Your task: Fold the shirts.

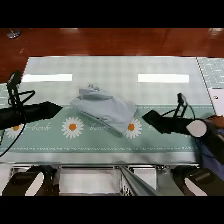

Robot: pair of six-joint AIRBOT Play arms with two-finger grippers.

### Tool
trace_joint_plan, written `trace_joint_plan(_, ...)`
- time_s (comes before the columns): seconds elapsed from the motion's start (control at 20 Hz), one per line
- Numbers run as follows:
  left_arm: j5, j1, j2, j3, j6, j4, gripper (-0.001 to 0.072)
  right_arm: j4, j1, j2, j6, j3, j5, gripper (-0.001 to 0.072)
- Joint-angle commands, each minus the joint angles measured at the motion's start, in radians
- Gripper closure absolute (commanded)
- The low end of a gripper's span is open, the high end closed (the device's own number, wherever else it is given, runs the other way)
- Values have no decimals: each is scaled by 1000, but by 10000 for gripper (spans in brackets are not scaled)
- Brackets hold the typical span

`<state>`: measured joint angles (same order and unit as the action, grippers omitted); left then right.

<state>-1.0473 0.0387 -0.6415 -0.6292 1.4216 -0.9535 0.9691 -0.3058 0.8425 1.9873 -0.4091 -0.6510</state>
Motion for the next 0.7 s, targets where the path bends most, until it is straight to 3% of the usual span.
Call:
trace_joint_plan(0.0, 0, -1, -1, 42, 0, 0, 682, -330, -60, 162, -240, 67, 137, 92)
trace_joint_plan(0.2, -4, -1, -1, 47, 0, 0, 682, -593, -105, 421, -533, -100, 78, 92)
trace_joint_plan(0.35, -4, -1, -1, 47, 0, 3, 681, -601, -109, 544, -564, -239, 27, 119)
trace_joint_plan(0.4, -3, -1, -1, 47, 0, 3, 682, -597, -109, 576, -572, -284, 2, 249)
trace_joint_plan(0.45, -3, -1, -1, 47, 0, 3, 682, -591, -108, 602, -591, -326, -26, 431)
trace_joint_plan(0.5, -3, -1, -1, 47, 0, 3, 681, -579, -108, 626, -651, -377, -68, 701)
trace_joint_plan(0.65, -3, -1, -1, 47, 0, 3, 681, -391, -78, 637, -600, -601, -198, 696)
